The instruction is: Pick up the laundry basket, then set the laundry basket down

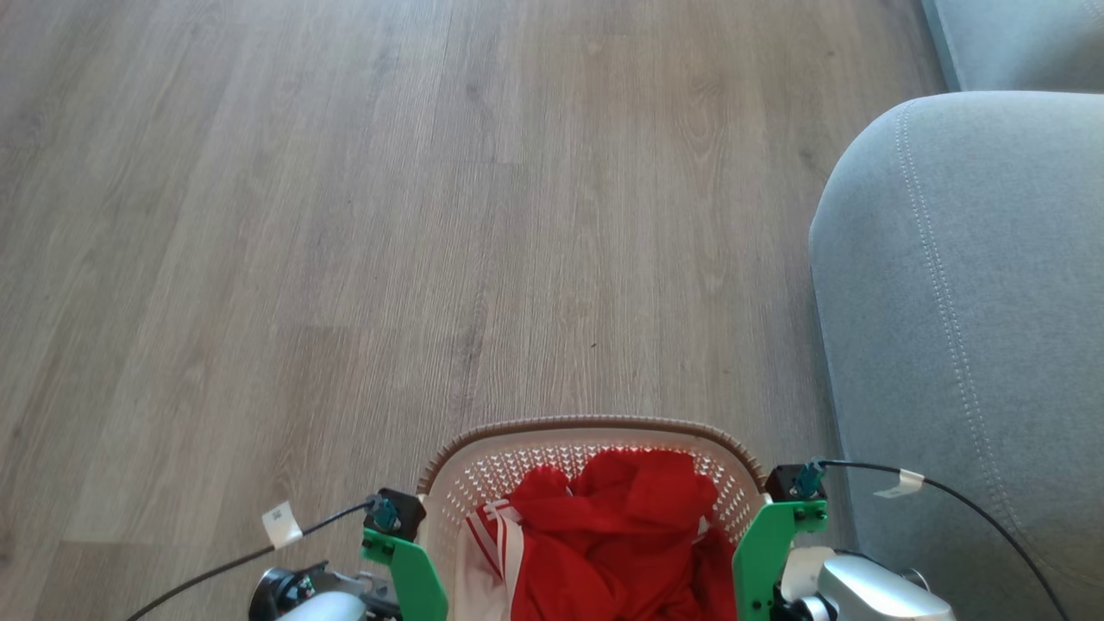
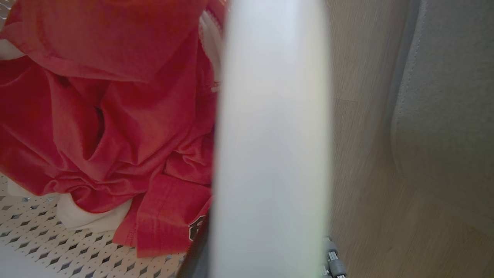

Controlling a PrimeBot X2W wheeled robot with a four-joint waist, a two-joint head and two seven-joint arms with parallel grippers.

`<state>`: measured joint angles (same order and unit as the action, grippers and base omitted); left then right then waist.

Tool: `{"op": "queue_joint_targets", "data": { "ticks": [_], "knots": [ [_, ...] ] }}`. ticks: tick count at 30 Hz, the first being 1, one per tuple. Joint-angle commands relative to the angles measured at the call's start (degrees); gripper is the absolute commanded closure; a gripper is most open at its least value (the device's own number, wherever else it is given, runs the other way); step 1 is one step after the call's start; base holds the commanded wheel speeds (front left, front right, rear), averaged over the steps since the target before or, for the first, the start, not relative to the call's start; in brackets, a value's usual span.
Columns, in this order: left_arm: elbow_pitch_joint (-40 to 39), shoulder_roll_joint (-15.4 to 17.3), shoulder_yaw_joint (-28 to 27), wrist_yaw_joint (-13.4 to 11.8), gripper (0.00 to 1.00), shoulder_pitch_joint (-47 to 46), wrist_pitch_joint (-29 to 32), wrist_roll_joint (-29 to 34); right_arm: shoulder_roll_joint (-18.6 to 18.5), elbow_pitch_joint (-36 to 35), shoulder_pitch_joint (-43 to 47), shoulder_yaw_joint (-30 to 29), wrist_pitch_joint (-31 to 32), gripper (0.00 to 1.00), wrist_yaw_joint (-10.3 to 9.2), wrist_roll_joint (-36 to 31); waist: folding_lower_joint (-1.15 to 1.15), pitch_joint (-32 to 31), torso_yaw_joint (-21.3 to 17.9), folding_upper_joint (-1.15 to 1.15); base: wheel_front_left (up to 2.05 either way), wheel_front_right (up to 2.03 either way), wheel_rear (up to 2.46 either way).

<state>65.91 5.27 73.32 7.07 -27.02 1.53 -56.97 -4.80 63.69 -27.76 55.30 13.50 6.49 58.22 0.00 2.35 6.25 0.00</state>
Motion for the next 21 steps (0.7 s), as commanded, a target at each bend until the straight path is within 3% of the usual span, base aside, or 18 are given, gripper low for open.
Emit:
{"op": "queue_joint_targets", "data": {
  "ticks": [1, 21],
  "knots": [
    [-0.92, 0.28, -0.09, 0.42, 1.00, -3.66, -0.26, 1.02, 1.91, -2.93, -2.06, 1.44, -0.58, 1.00, 1.00, -0.17, 0.00, 0.00, 0.02, 0.00, 0.00, 0.00, 0.00],
    [-2.47, 0.85, -0.15, 0.42, 1.00, -4.42, 0.56, 0.78, 1.92, -3.26, -2.94, 2.00, -0.75, 1.00, 1.00, -1.10, 0.00, -0.13, 0.07, 0.00, 0.00, 0.00, 0.00]
  ]
}}
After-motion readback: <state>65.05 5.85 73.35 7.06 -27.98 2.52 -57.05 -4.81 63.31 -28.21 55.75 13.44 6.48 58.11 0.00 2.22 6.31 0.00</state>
